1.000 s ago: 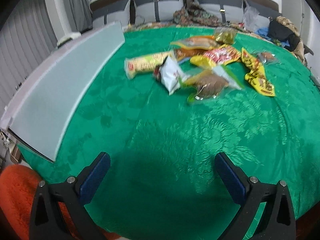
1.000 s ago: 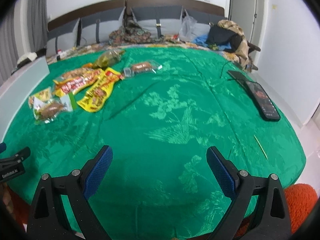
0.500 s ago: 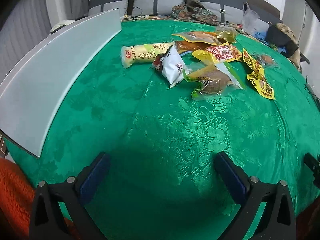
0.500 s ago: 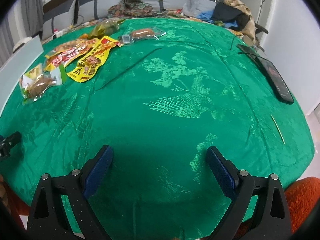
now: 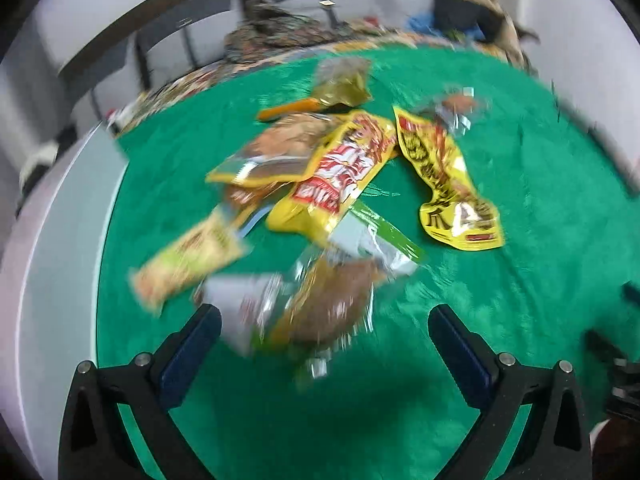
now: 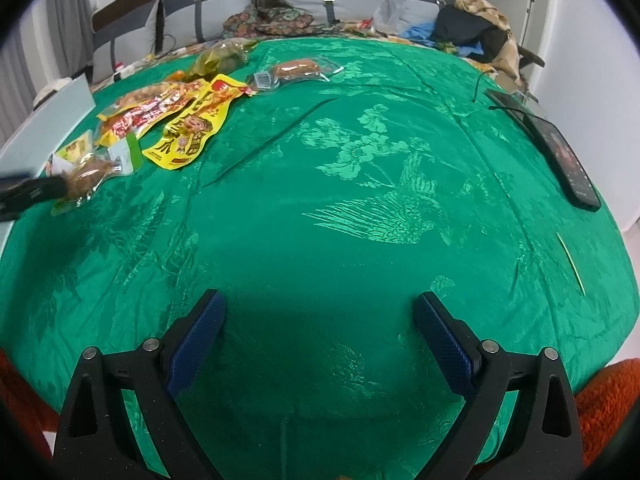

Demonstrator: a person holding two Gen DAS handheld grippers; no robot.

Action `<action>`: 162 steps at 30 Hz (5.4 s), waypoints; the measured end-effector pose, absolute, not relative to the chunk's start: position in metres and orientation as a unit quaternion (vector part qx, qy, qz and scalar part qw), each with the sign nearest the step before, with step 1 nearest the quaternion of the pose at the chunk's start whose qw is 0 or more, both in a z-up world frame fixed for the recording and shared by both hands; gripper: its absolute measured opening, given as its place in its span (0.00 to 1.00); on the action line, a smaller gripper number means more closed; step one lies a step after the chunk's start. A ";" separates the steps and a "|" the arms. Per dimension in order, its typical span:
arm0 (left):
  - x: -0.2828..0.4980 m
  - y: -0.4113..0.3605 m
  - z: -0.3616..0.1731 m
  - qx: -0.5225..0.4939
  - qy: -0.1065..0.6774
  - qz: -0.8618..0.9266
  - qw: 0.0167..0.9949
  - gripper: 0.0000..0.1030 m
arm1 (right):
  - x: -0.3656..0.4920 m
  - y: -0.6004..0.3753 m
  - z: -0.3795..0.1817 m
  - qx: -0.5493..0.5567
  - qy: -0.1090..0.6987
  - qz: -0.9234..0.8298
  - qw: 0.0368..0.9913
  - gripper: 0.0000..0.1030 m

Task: Organize snacks
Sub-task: 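Grasp the clear-wrapped sausage with the left tool while the right tool approaches the yellow packet, then carry the sausage into the white box with the left tool while the right tool carries the yellow packet there, then open both tools over the box and return them to the snack pile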

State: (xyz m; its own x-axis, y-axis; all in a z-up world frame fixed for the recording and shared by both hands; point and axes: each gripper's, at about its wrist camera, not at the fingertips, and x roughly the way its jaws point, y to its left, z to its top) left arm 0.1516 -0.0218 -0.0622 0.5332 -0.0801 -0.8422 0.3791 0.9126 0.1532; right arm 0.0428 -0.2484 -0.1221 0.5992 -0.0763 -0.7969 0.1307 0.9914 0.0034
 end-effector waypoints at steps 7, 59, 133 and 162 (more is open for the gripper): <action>0.141 -0.018 -0.073 0.091 0.530 -0.222 0.813 0.57 | 0.041 -0.250 -0.121 0.028 0.447 -0.048 0.893 0.95; 0.076 0.066 -0.039 -0.096 0.451 -0.213 0.861 0.47 | 0.151 -0.236 -0.093 0.278 0.497 0.087 0.818 0.40; 0.171 0.030 -0.101 0.027 0.456 -0.062 0.888 1.00 | 0.149 -0.271 -0.114 0.024 0.438 -0.048 0.897 0.93; 0.172 0.031 -0.104 0.025 0.455 -0.064 0.888 1.00 | 0.149 -0.272 -0.114 0.025 0.437 -0.048 0.898 0.94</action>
